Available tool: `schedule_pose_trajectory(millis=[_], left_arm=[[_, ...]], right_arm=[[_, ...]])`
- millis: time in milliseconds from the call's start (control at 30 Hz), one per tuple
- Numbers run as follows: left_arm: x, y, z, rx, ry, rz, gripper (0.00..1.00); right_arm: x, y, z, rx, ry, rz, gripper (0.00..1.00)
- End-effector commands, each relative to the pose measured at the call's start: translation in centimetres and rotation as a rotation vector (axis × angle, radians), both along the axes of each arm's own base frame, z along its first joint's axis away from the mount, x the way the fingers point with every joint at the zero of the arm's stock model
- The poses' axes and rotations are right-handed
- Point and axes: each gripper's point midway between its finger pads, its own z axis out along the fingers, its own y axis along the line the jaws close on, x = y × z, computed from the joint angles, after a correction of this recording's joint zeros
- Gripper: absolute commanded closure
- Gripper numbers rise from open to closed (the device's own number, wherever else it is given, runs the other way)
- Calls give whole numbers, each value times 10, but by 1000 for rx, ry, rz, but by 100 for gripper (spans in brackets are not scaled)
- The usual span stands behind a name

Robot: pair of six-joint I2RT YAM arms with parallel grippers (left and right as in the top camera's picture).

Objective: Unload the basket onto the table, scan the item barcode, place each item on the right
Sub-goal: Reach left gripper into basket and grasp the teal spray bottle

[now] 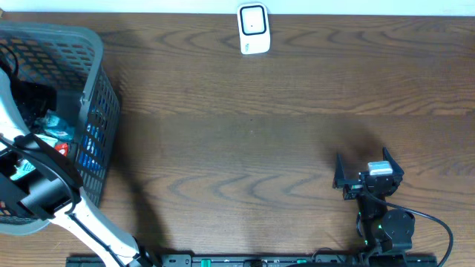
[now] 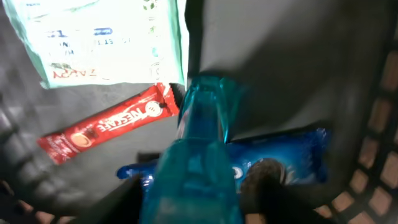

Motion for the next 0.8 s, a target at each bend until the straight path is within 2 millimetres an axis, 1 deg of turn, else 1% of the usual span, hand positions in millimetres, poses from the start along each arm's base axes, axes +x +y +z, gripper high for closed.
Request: schedule_pose_trajectory(millis=[0, 33, 67, 233, 300, 367, 467, 567, 667, 700, 733, 767], left_arm=[[-3, 0, -5, -7, 31, -2, 56], [-4, 0, -5, -9, 34, -2, 63], [-5, -1, -5, -10, 36, -2, 67], [-7, -2, -3, -14, 41, -2, 68], [-7, -2, 4, -4, 26, -1, 68], [-7, -2, 16, 14, -1, -1, 67], [-5, -1, 46, 65, -75, -1, 67], [-5, -1, 82, 129, -169, 0, 66], [-10, -4, 125, 203, -279, 1, 63], [-13, -6, 145, 238, -329, 1, 62], [-14, -7, 152, 250, -347, 1, 62], [-18, -10, 166, 274, -383, 1, 62]], right_arm=[[0, -2, 0, 7, -1, -9, 1], [0, -2, 0, 7, -1, -9, 1], [0, -2, 0, 7, -1, -9, 1], [0, -2, 0, 7, -1, -9, 1], [0, -2, 0, 7, -1, -9, 1], [0, -2, 0, 7, -1, -9, 1], [0, -2, 0, 7, -1, -9, 1], [0, -2, 0, 7, -1, -9, 1], [0, -2, 0, 7, -1, -9, 1], [0, -2, 0, 7, -1, -9, 1], [0, -2, 0, 7, -1, -9, 1], [0, -2, 0, 7, -1, -9, 1]])
